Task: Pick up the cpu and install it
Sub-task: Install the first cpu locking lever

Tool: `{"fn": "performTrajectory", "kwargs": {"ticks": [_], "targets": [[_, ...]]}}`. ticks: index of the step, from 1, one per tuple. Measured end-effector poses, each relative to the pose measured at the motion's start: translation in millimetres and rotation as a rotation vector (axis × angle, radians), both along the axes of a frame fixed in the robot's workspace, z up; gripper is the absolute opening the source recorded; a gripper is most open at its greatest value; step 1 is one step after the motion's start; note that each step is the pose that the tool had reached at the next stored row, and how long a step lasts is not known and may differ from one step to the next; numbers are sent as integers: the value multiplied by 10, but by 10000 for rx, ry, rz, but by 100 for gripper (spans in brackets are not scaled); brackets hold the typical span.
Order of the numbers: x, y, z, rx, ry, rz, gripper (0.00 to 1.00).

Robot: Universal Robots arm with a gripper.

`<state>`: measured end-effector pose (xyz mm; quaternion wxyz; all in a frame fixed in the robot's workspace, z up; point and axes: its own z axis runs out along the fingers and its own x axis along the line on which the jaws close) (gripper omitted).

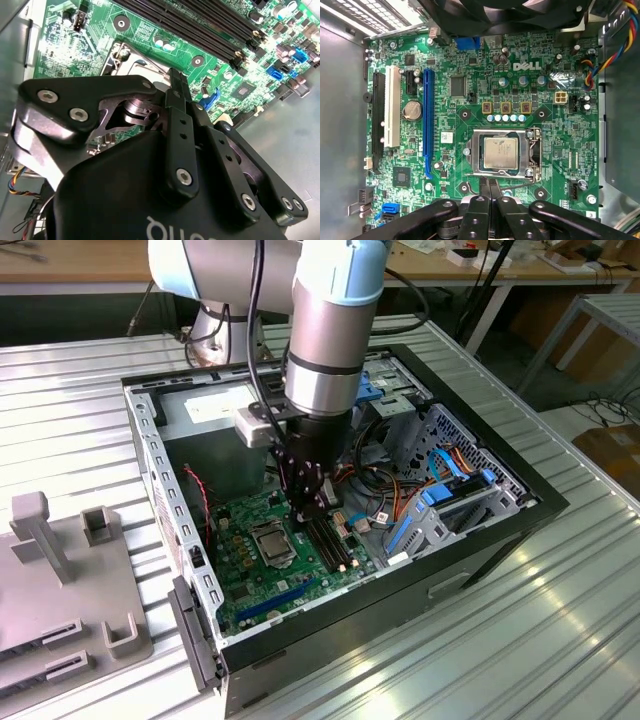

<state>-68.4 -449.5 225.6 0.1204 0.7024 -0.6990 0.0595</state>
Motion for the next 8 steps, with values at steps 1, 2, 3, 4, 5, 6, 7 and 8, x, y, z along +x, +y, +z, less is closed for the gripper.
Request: {"fn": "performTrajectory", "kwargs": {"ticks": [1, 2, 3, 4, 5, 6, 7, 8], "targets": [[0, -5, -2, -1, 0, 6, 13], [0, -9, -4, -1, 0, 11, 13], [0, -14, -6, -1, 0, 16, 13], [0, -20, -8, -2, 0, 24, 13], [0, -24, -10, -3, 0, 29, 13], [0, -29, -11, -3, 0, 35, 13], [0, -34, -12, -5, 0, 42, 13], [0, -39, -14, -7, 0, 48, 13]]}}
